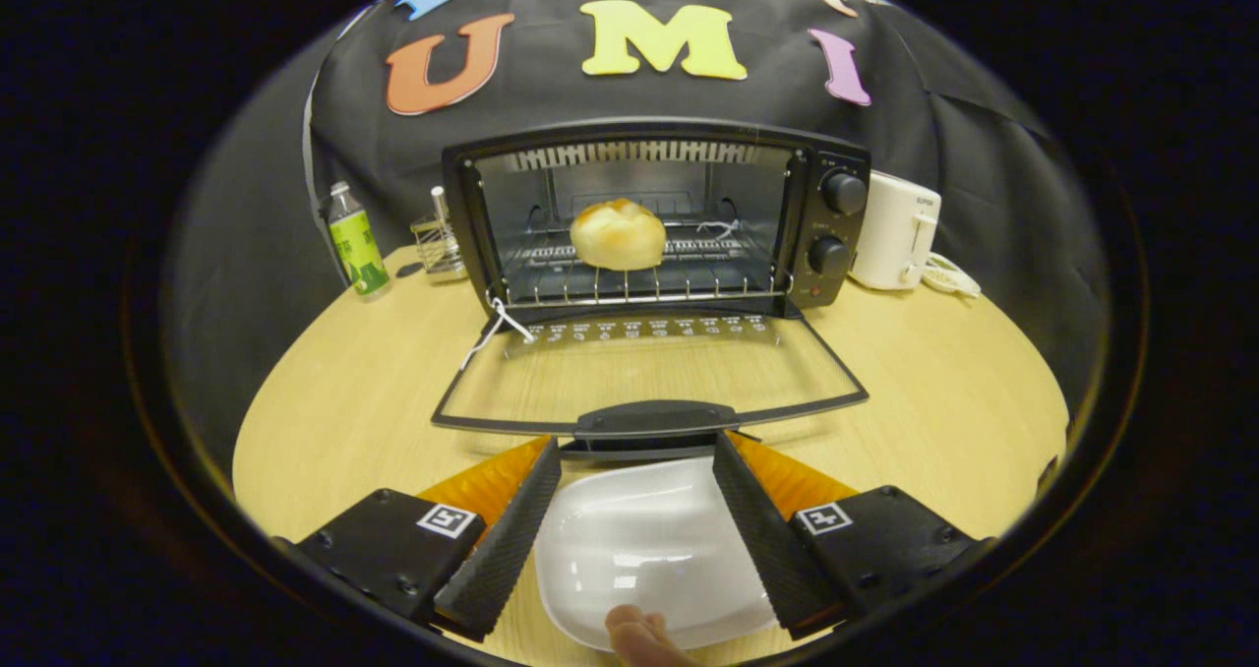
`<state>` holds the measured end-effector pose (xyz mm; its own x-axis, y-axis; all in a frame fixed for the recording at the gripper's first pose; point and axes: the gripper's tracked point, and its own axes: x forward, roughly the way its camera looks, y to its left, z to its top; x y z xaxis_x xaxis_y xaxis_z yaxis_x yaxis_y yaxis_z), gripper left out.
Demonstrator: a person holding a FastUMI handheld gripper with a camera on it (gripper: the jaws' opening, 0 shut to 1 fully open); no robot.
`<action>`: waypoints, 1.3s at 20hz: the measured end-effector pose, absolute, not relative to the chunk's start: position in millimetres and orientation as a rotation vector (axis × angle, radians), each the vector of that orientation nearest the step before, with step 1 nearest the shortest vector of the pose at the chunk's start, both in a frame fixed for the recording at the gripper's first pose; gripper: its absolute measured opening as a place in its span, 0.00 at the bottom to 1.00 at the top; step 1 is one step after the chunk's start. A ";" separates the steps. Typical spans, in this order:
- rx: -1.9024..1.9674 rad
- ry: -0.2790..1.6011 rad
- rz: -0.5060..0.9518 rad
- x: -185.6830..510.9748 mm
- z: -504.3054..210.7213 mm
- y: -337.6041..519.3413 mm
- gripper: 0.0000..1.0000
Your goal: Open the toaster oven, put the food inside, and close the toaster oven door.
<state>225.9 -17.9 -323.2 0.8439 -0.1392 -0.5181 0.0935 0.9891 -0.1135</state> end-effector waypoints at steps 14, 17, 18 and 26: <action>-0.104 0.462 -0.125 236.5 -265.0 -5.6 1.00; -0.141 0.393 -0.134 246.4 -239.6 -0.3 1.00; -0.145 0.345 -0.126 251.4 -226.5 1.8 1.00; -0.155 0.167 -0.136 260.6 -182.0 -13.3 1.00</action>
